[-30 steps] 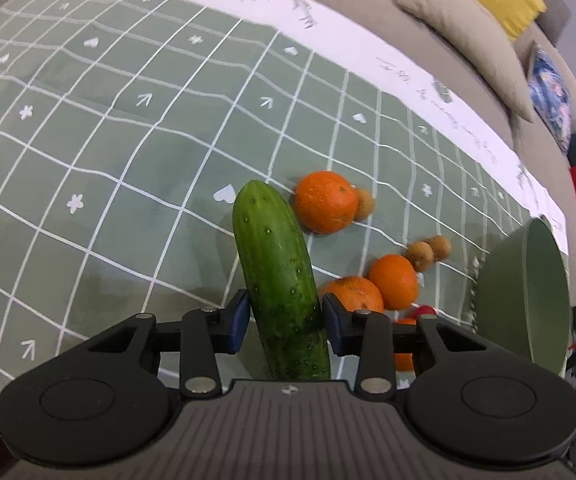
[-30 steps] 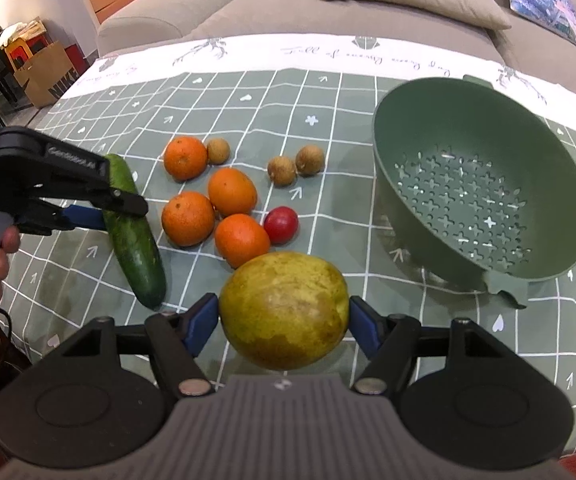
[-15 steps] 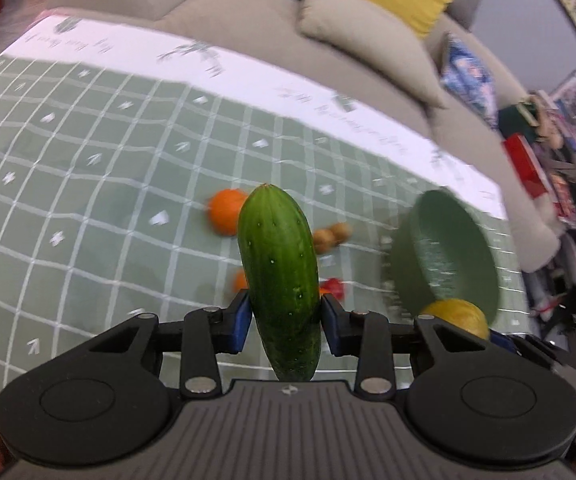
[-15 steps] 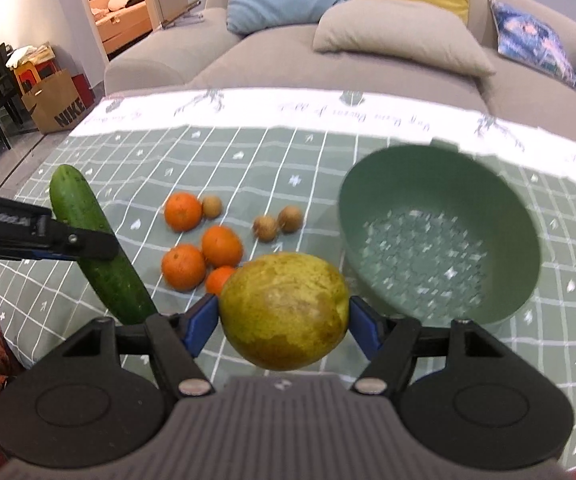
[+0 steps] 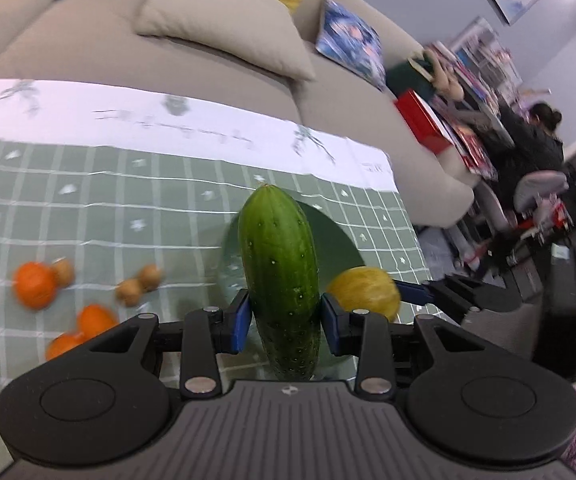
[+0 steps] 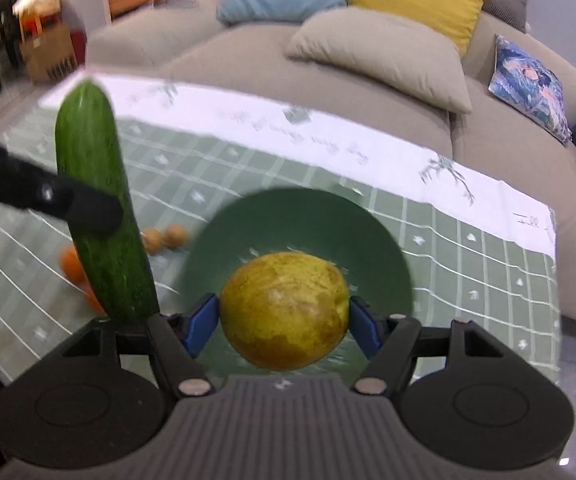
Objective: Organize fruits
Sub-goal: 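Carry the pear and cucumber into the green colander and open both tools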
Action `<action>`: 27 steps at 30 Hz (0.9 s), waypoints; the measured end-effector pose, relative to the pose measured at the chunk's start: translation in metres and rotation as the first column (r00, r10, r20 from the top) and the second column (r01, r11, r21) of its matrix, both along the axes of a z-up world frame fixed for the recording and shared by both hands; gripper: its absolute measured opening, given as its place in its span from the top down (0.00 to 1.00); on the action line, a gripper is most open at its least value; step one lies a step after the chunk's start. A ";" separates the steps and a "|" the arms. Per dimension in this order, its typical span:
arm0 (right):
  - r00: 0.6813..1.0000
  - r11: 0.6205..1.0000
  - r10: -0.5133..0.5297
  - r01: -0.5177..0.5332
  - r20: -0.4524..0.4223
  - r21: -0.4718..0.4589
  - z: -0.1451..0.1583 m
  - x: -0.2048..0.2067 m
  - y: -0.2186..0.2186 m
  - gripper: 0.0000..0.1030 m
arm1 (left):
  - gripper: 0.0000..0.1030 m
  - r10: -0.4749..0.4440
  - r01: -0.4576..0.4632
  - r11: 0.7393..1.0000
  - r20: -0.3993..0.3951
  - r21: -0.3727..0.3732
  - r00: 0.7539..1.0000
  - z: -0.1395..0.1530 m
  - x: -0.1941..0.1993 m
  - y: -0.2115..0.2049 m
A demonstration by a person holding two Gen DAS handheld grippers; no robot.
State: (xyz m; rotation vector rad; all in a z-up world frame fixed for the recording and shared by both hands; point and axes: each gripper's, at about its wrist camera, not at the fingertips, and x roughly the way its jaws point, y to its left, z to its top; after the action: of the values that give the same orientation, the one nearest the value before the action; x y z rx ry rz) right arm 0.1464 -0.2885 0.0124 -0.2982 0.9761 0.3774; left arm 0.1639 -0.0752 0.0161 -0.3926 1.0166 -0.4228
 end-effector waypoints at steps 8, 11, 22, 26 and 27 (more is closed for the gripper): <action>0.992 0.993 0.095 -0.101 -0.086 -0.063 -0.036 0.033 -0.010 0.35 | 0.60 -0.037 0.042 0.998 -0.120 0.036 0.992 -0.044 0.041 -0.039; 0.982 0.984 0.153 -0.162 -0.109 -0.076 -0.050 0.041 -0.004 0.35 | 0.60 -0.047 0.054 0.998 -0.174 0.037 0.984 -0.061 0.051 -0.039; 0.953 0.955 0.244 -0.268 -0.180 -0.124 -0.081 0.060 0.010 0.35 | 0.61 -0.075 0.105 0.986 -0.210 0.133 0.975 -0.079 0.065 -0.056; 0.951 0.957 0.240 -0.265 -0.194 -0.119 -0.087 0.064 0.009 0.35 | 0.60 -0.070 0.101 0.985 -0.210 0.140 0.975 -0.082 0.067 -0.057; 0.950 0.956 0.241 -0.268 -0.198 -0.121 -0.089 0.065 0.010 0.35 | 0.60 -0.064 0.096 0.986 -0.215 0.139 0.974 -0.084 0.068 -0.056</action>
State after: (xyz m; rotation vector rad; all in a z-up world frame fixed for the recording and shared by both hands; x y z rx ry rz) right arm 0.2114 -0.2789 -0.0765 -0.5350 1.1502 0.5778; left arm 0.2315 -0.1315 -0.0678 -0.2665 1.2651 -0.3806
